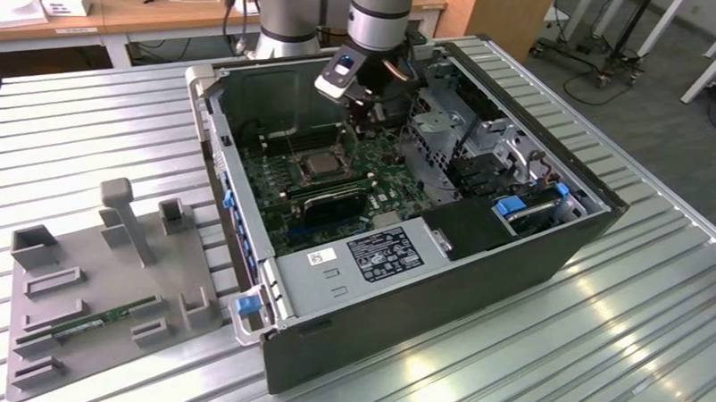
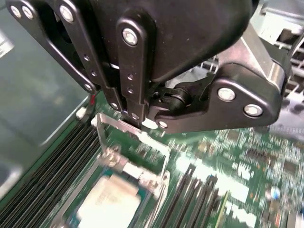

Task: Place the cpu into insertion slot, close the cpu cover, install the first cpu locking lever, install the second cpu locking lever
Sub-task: 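Close the cpu cover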

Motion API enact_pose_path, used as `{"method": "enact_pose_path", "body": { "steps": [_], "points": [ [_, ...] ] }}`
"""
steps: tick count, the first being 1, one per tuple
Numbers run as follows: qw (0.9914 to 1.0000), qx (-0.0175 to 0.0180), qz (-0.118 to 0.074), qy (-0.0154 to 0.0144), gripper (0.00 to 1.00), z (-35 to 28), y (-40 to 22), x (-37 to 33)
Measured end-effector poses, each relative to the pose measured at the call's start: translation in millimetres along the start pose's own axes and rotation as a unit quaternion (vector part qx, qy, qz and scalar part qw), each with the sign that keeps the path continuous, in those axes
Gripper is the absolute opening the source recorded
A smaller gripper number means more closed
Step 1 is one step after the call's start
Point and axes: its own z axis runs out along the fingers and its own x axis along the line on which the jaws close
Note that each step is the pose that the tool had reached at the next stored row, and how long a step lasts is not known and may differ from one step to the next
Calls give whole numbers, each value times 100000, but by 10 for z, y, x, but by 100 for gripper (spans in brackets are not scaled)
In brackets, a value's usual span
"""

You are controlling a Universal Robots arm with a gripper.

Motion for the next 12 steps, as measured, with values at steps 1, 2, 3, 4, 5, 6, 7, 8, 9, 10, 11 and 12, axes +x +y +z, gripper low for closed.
{"method": "enact_pose_path", "body": {
  "steps": [1,2,3,4,5,6,7,8,9,10,11,12],
  "points": [
    [100000,-13,6,1,11,2,-47,-2],
    [100000,-24,8,3,11,4,-92,-3],
    [100000,-37,2,5,11,5,-141,-4],
    [100000,-54,8,6,11,7,-186,-5],
    [100000,-72,1,11,11,9,-230,-5],
    [100000,-91,6,18,11,11,-275,-6],
    [100000,-105,-1,17,11,12,-322,-7],
    [100000,-117,6,12,11,13,-367,-9],
    [100000,-131,10,15,11,14,-402,-9],
    [100000,-138,13,16,11,15,-432,-10],
    [100000,-144,21,9,11,16,-463,-11],
    [100000,-148,34,9,11,19,-496,-11]
  ]
}}
